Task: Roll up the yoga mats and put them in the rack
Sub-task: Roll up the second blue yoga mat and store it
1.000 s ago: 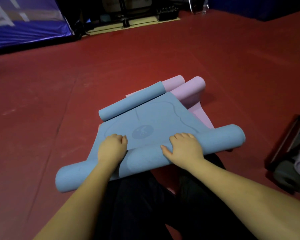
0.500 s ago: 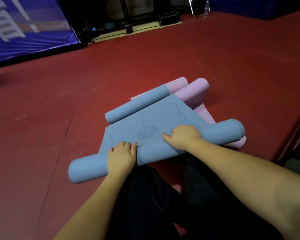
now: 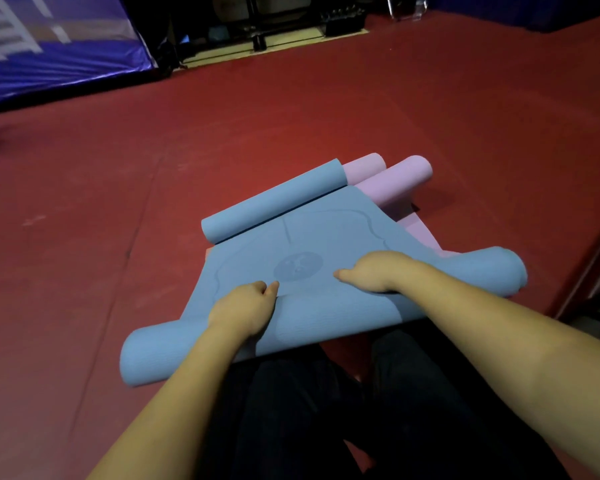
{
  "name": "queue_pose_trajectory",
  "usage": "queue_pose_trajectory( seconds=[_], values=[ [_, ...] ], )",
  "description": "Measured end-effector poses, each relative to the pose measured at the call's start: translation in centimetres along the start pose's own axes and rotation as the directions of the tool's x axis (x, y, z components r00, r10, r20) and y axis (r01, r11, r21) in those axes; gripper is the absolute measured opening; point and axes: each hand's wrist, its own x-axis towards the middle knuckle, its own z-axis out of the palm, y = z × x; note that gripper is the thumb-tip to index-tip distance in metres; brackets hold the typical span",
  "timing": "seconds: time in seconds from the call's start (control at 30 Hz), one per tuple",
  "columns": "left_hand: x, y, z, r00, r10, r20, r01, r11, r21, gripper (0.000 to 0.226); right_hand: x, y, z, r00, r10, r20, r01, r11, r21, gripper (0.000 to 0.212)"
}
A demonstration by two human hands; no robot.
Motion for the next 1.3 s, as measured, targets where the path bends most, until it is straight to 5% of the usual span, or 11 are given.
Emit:
queue_pose_trajectory(
  seconds=[0.13, 0.37, 0.53, 0.63, 0.77, 0.87, 0.93, 1.07, 1.17, 1.3],
  values=[
    [2.1, -0.5, -0.4, 0.992, -0.005, 0.125, 0.014, 0.997, -0.072, 0.051, 0.0, -0.3, 1.1, 0.868, -0.066, -0.492, 0.06, 0.998, -0.027, 0.041],
    [4.7, 0.1, -1.1, 0.967, -0.062, 0.247, 0.074, 0.996, -0.042, 0.06, -0.8, -0.3, 5.5, 0.677, -0.097, -0.73, 0.108, 0.994, -0.032, 0.042],
    [5.9, 0.1, -0.7, 0.987, -0.055, 0.154, 0.063, 0.997, -0.046, 0.053, -1.0, -0.2, 7.8, 0.689, -0.126, -0.714, 0.042, 0.99, -0.134, 0.052],
    [4.6, 0.5, -0.5, 0.992, 0.015, -0.126, -0.02, 0.999, -0.035, 0.058, -0.1, -0.1, 7.3, 0.658, -0.102, -0.746, 0.03, 0.994, -0.109, 0.051],
    [2.3, 0.6, 0.3, 0.891, 0.044, -0.453, -0.041, 0.999, 0.016, 0.053, 0.4, -0.3, 6.8, 0.689, -0.09, -0.719, 0.015, 0.994, -0.109, 0.052],
    [0.6, -0.3, 2.3, 0.872, 0.111, -0.477, -0.147, 0.988, -0.039, 0.048, 0.9, -0.5, 6.0, 0.734, -0.05, -0.678, -0.003, 0.997, -0.077, 0.06],
    [-0.6, -1.4, 4.2, 0.854, 0.255, -0.453, -0.246, 0.966, 0.079, 0.054, 0.9, -0.8, 4.9, 0.793, -0.034, -0.608, -0.011, 0.997, -0.071, 0.073],
    [-0.8, -3.3, 5.5, 0.823, 0.435, -0.366, -0.298, 0.878, 0.373, 0.094, 1.3, -0.8, 4.4, 0.797, -0.058, -0.601, 0.0, 0.995, -0.097, 0.092],
    [-0.9, -2.7, 5.1, 0.847, 0.441, -0.299, -0.289, 0.851, 0.438, 0.108, 1.5, -0.7, 4.1, 0.817, -0.053, -0.574, -0.016, 0.993, -0.114, 0.075],
    [-0.6, -1.7, 3.8, 0.873, 0.411, -0.261, -0.266, 0.853, 0.449, 0.1, 1.4, -0.4, 2.8, 0.856, -0.015, -0.517, -0.034, 0.996, -0.086, 0.065]
  ],
)
